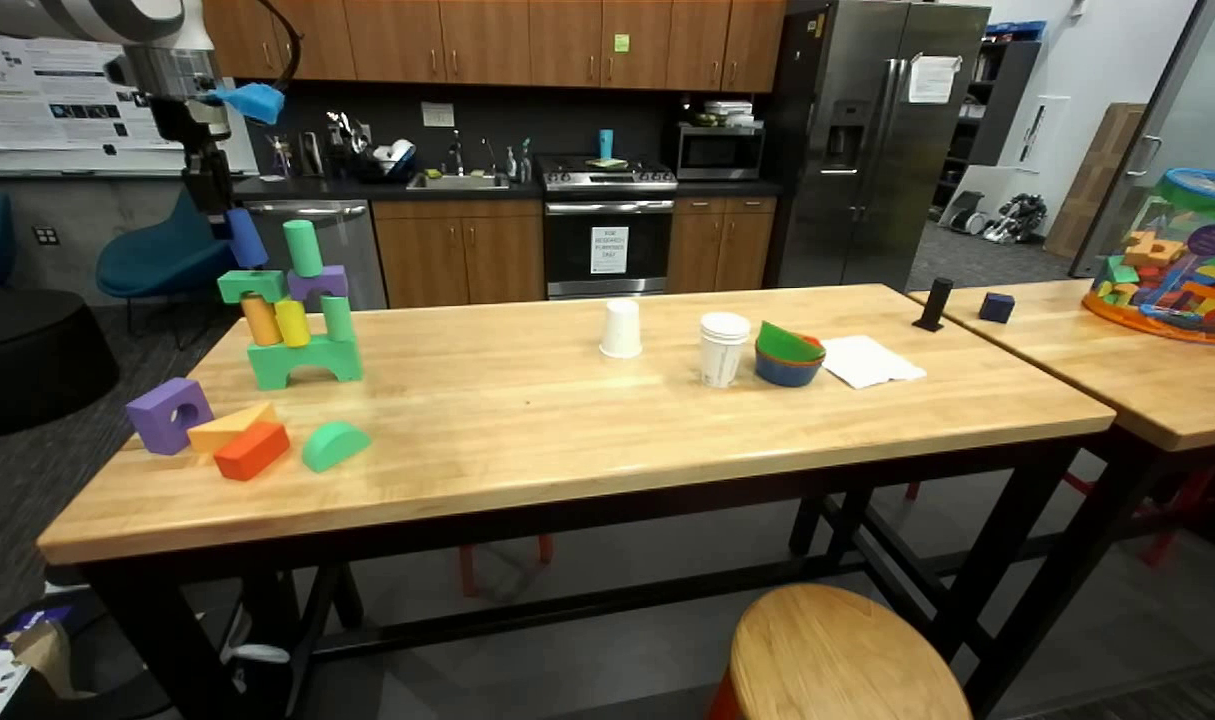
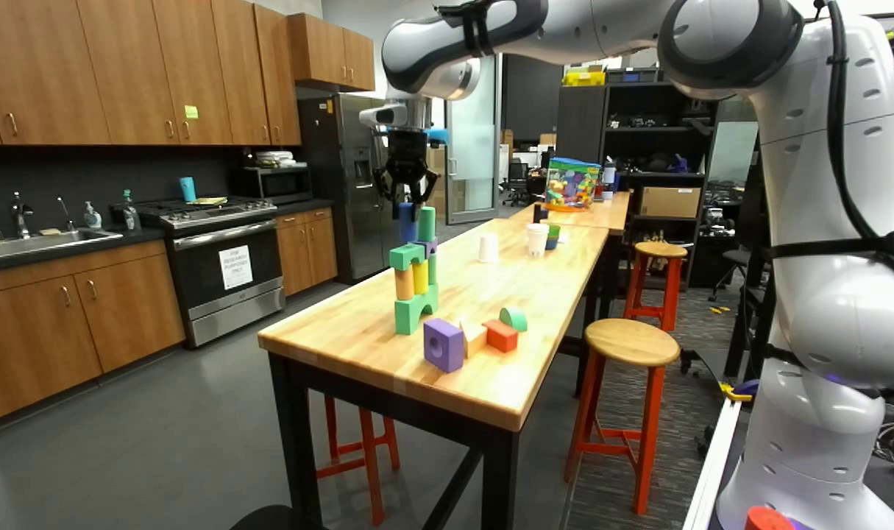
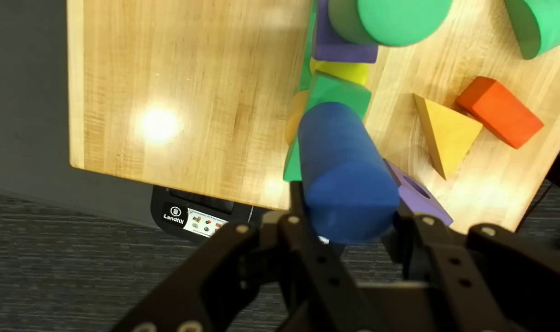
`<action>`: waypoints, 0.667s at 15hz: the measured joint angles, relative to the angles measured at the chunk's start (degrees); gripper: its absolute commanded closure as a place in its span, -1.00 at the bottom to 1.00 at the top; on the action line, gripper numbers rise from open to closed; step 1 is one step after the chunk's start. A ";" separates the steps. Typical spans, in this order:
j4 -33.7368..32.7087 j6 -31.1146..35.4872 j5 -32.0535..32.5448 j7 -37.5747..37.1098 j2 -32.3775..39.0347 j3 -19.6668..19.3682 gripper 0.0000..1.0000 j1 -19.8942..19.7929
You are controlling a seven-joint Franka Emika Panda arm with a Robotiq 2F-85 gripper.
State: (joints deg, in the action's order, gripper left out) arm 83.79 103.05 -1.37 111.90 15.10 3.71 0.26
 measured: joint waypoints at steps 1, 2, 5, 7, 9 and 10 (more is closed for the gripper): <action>-0.07 -0.02 -0.06 0.00 0.09 0.00 0.72 -0.11; -0.14 -0.03 -0.13 0.00 0.19 0.00 0.72 -0.19; -0.25 -0.27 -1.04 -0.01 0.55 0.01 0.72 -0.34; -0.26 -0.63 -1.58 -0.01 0.70 0.04 0.72 -0.35; -0.29 -0.83 -2.16 -0.01 0.79 0.07 0.72 -0.35; -0.33 -0.94 -2.32 -0.01 0.84 0.08 0.72 -0.35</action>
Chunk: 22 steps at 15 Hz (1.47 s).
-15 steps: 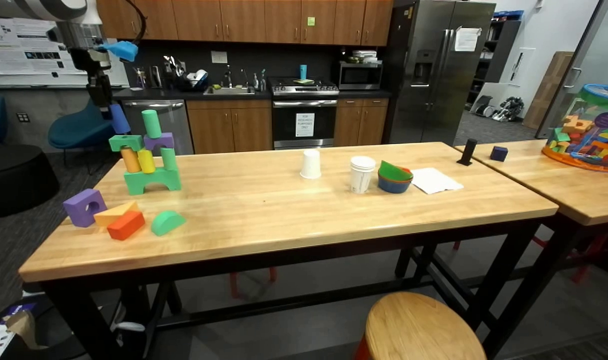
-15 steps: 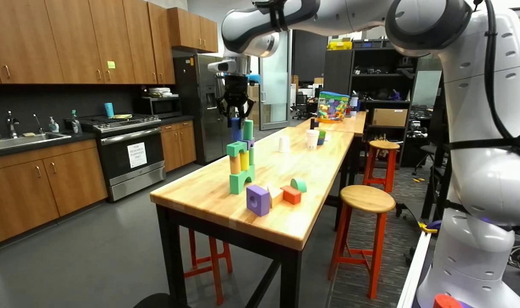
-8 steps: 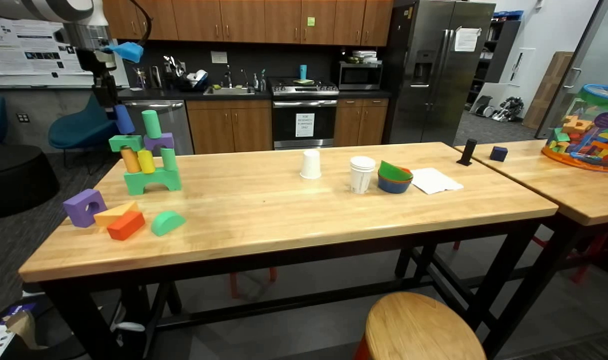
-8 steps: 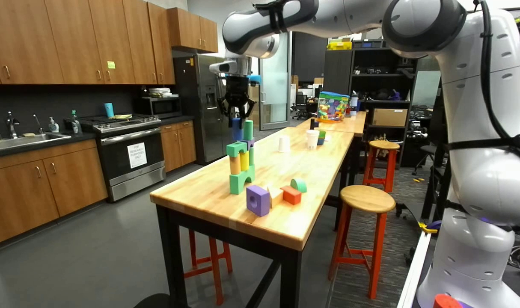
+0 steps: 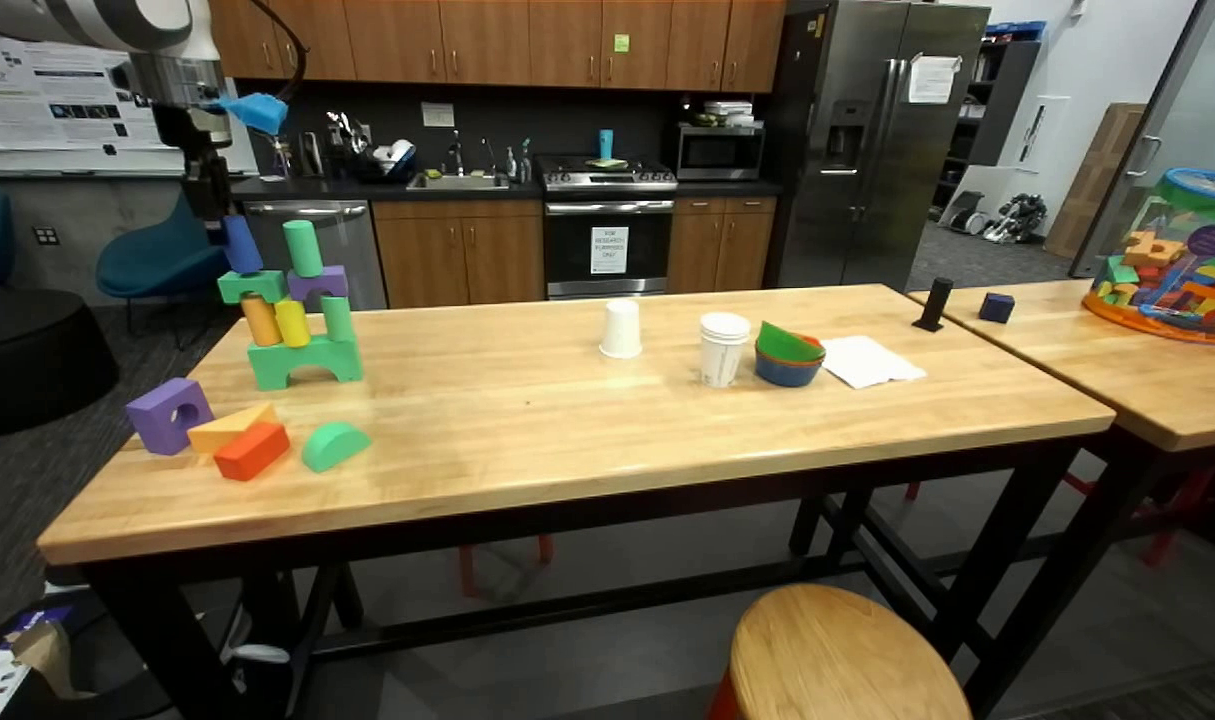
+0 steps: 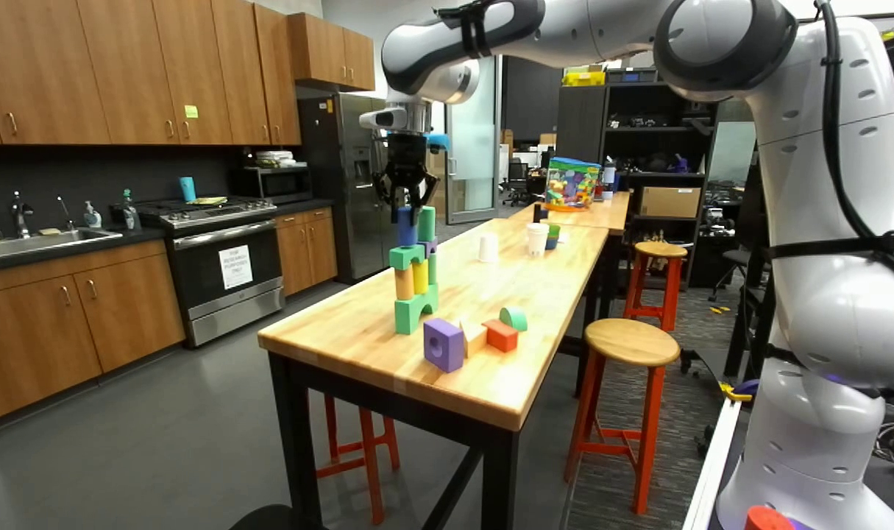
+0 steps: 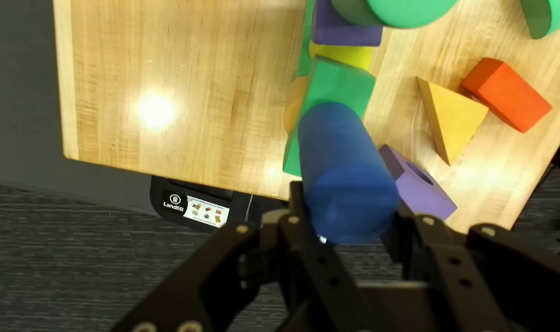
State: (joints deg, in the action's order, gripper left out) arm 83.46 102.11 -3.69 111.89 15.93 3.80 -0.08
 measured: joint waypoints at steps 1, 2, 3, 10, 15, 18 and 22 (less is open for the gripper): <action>-0.08 -0.11 -0.06 0.00 0.08 0.00 0.72 0.00; -0.18 -0.17 -0.07 0.00 0.18 0.00 0.72 -0.01; -0.26 -0.19 -0.08 0.00 0.27 0.00 0.72 -0.05; -0.46 -0.20 -0.25 -0.02 0.46 0.00 0.72 -0.86; -0.55 -0.20 -0.26 -0.02 0.46 0.00 0.72 -1.18; -0.55 -0.20 -0.26 -0.02 0.50 0.03 0.72 -1.18; -0.55 -0.45 -0.26 -0.26 0.66 0.17 0.72 -1.16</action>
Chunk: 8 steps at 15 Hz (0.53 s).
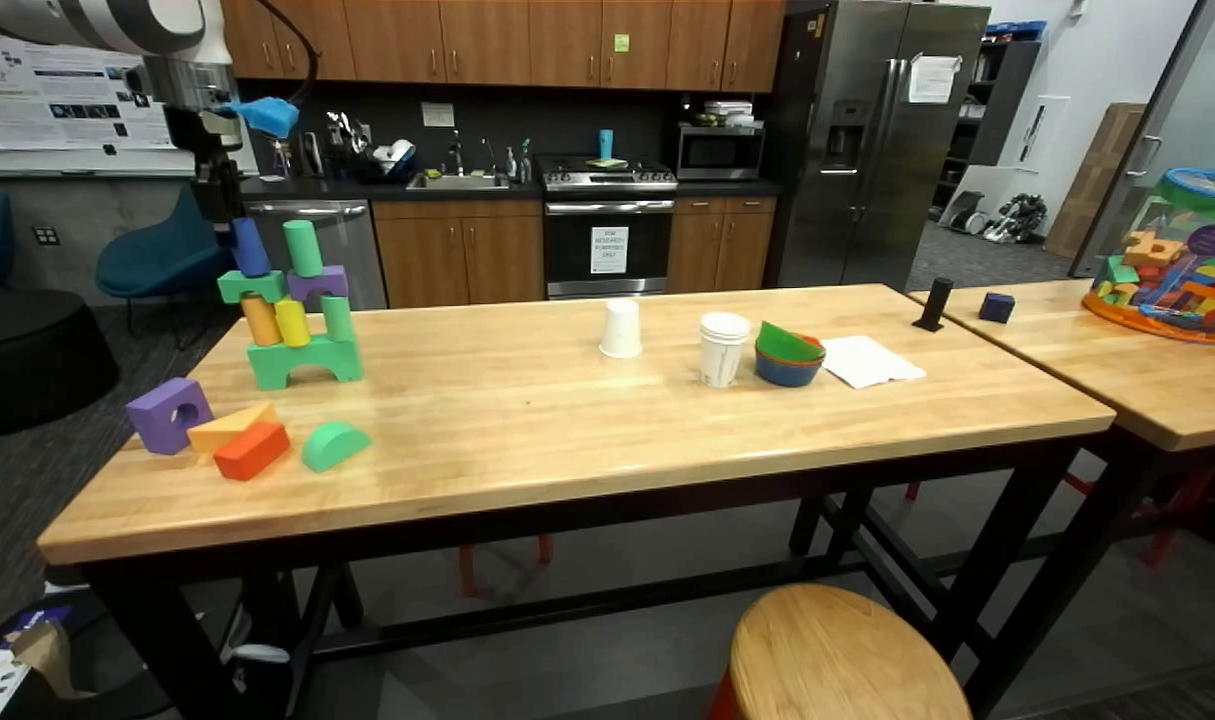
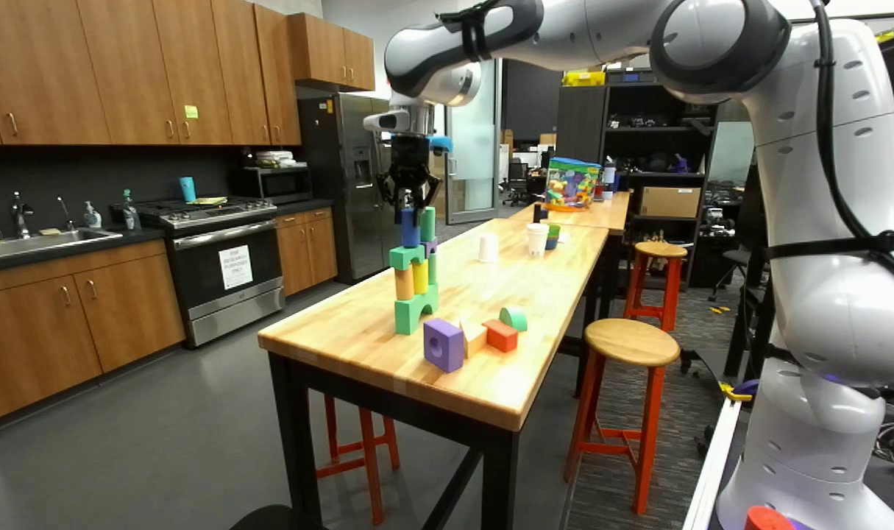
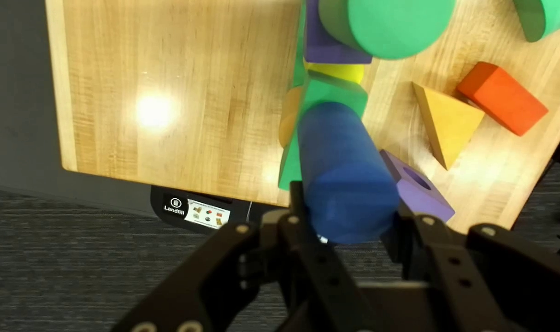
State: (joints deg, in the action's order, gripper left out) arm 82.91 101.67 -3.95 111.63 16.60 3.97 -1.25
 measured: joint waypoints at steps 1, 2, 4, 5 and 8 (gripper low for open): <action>0.00 -0.15 0.00 -0.14 0.08 0.04 0.72 0.00; 0.00 -0.28 -0.12 -0.26 0.17 0.06 0.72 0.00; 0.00 -0.43 -0.64 -0.56 0.35 0.08 0.72 0.00; -0.01 -0.48 -0.83 -0.67 0.41 0.08 0.72 0.00; -0.05 -0.59 -1.20 -0.87 0.42 0.08 0.72 -0.02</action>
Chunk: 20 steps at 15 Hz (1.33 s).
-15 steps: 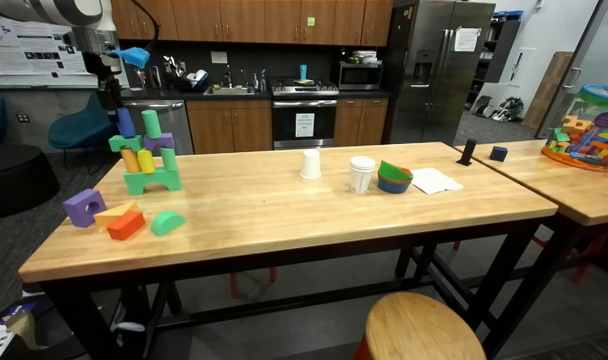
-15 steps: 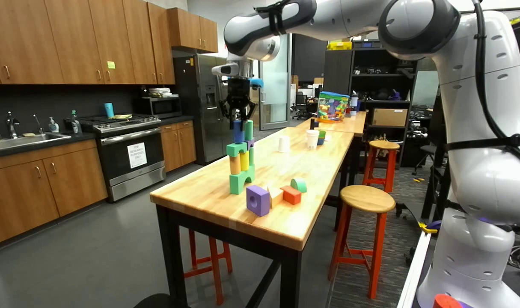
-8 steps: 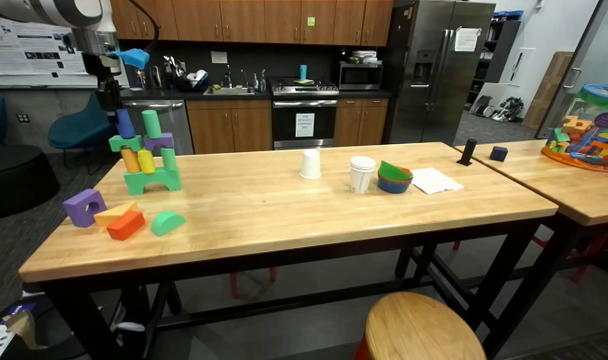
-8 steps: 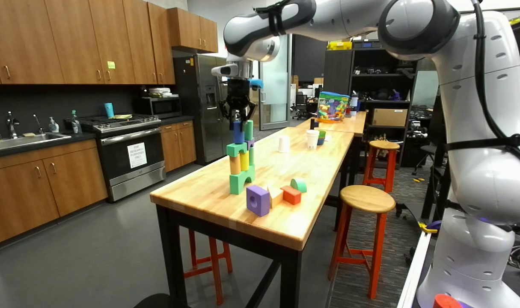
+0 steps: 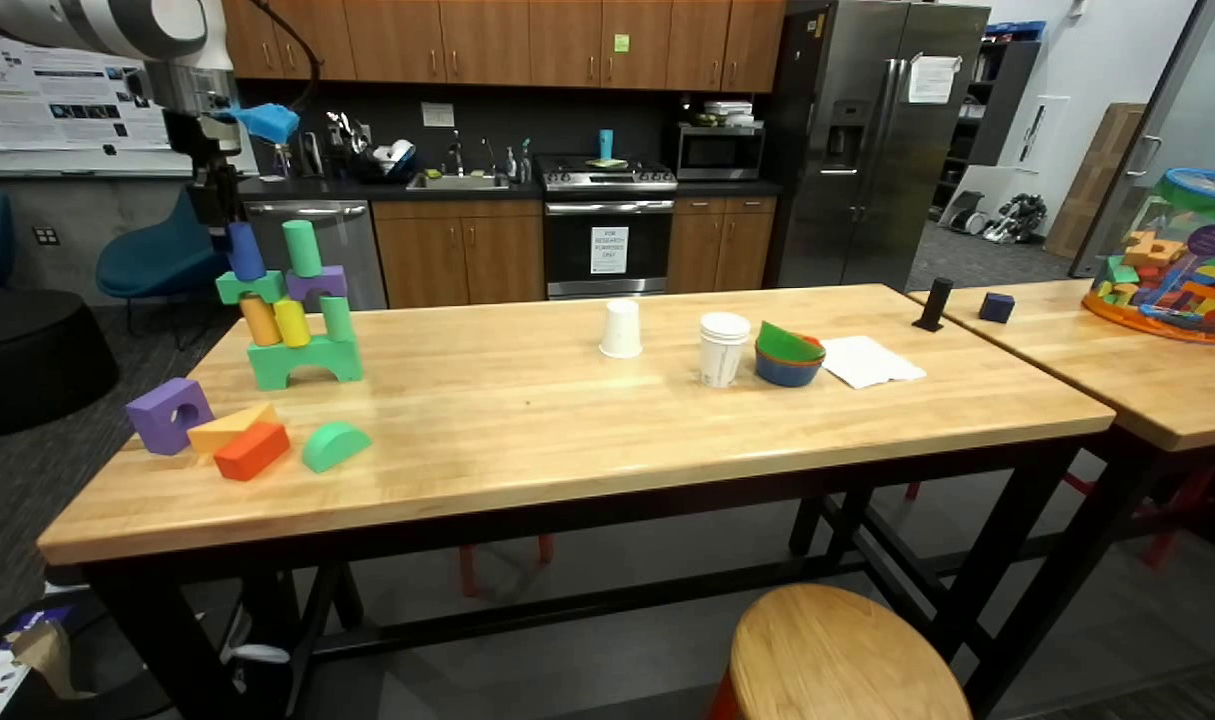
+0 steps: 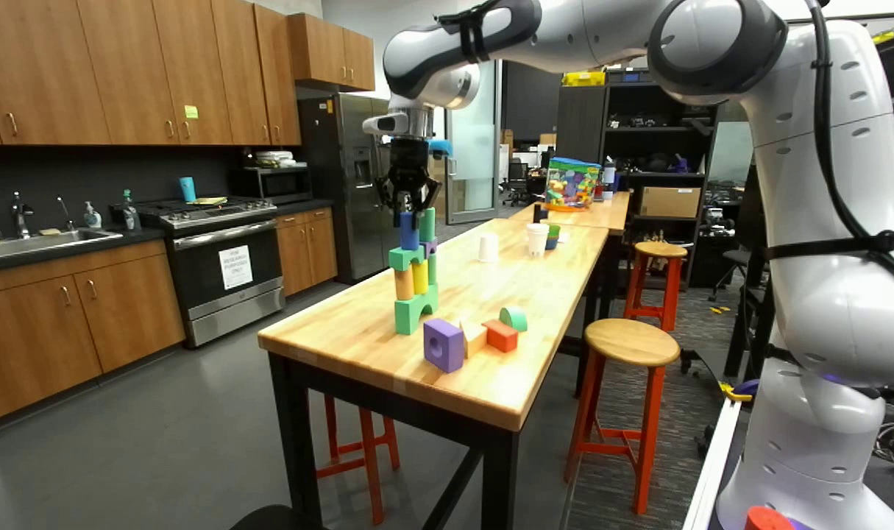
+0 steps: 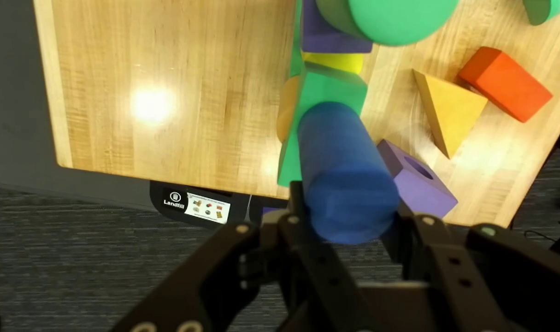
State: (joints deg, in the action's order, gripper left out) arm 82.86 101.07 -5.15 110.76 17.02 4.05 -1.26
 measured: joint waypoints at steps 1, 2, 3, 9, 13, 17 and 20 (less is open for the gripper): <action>-0.01 -0.02 -0.10 -0.01 0.00 0.00 0.72 0.00; -0.01 -0.02 -0.16 -0.01 0.00 0.00 0.22 0.00; 0.01 -0.02 -0.17 0.00 0.03 0.00 0.22 0.00; 0.02 -0.01 -0.17 0.00 0.04 0.00 0.22 0.00; 0.02 -0.01 -0.17 0.00 0.04 0.00 0.22 0.00; 0.02 -0.01 -0.17 0.00 0.04 0.00 0.22 0.00; 0.02 -0.01 -0.17 0.00 0.04 0.00 0.22 0.00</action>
State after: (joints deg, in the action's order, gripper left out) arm 82.88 101.06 -5.31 110.77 17.06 4.05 -1.26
